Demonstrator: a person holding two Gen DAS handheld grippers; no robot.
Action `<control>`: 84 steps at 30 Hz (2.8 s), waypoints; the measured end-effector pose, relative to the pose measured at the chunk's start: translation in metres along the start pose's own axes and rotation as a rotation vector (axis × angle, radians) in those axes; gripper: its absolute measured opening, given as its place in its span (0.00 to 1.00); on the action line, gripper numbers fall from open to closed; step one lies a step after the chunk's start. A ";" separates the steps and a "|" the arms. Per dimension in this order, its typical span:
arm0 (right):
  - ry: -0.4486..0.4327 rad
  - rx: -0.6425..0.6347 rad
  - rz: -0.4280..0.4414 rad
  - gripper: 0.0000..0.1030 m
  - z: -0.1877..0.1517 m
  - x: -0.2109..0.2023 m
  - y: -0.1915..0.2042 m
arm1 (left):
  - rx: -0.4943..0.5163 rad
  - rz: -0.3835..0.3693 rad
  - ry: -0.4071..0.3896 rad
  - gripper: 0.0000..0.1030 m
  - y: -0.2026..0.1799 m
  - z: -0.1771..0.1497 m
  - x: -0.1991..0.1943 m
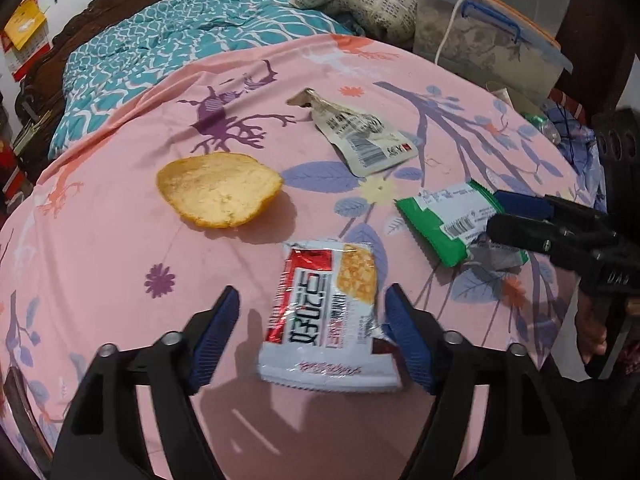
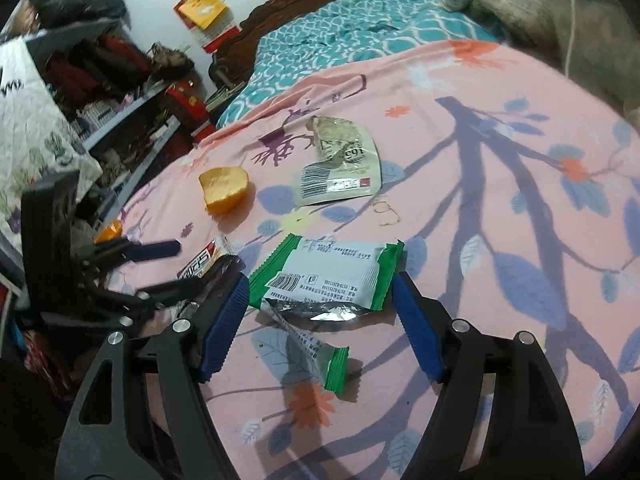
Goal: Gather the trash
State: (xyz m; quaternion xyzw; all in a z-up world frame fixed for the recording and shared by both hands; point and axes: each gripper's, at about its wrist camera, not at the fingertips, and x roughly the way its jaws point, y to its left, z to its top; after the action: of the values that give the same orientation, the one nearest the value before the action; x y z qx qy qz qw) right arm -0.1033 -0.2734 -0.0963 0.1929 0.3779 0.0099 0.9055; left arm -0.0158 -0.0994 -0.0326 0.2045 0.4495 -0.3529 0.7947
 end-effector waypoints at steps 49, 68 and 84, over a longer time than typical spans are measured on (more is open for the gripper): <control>0.066 -0.416 -0.176 0.34 -0.003 0.013 0.021 | 0.168 0.020 0.080 0.70 -0.053 -0.010 0.017; 0.073 -0.477 -0.187 0.84 0.002 0.018 0.044 | 0.047 0.014 0.071 0.59 -0.026 -0.009 0.013; 0.090 -0.212 -0.001 0.85 0.029 0.012 0.012 | 0.032 0.002 0.069 0.60 -0.020 -0.011 0.013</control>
State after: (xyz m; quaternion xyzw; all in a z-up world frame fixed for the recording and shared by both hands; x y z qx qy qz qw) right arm -0.0732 -0.2702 -0.0815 0.0950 0.4149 0.0580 0.9030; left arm -0.0323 -0.1110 -0.0494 0.2296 0.4708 -0.3520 0.7757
